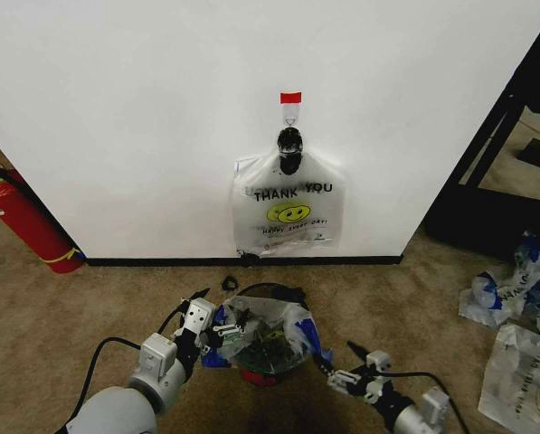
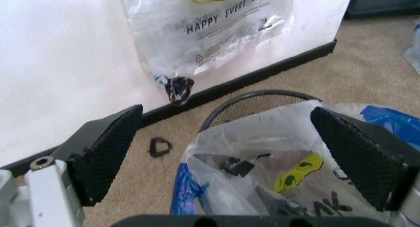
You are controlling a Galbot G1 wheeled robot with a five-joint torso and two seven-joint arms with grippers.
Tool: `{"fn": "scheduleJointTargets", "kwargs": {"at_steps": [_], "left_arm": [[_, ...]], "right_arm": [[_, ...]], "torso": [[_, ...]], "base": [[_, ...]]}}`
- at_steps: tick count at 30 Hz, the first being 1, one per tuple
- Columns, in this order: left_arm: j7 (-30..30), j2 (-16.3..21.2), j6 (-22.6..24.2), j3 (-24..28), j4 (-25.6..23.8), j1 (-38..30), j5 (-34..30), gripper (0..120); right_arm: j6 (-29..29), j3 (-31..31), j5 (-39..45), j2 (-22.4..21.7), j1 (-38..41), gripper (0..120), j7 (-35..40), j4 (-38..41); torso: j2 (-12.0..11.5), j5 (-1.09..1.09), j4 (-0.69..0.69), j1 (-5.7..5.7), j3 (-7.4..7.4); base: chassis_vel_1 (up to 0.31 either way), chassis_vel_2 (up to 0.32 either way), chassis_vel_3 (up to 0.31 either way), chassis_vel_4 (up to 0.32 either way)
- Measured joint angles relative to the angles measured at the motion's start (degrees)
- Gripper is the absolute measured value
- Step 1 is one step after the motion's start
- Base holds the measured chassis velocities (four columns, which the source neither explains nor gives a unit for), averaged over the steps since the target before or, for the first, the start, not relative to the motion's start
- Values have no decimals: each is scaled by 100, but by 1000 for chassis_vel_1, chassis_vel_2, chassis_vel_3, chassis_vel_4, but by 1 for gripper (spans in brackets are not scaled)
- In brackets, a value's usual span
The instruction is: Pick up the garbage bag from the wall and place it over the trash bin.
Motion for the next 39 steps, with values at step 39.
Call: {"fn": "scheduleJointTargets", "kwargs": {"at_steps": [39], "left_arm": [[1000,312,-301,1327,1835,-1743,921,92]], "right_arm": [[-397,-2252,-2721,-490,2737,99,728,-412]], "torso": [[-1,1,1,1,0]], "base": [[0,0,0,0]]}}
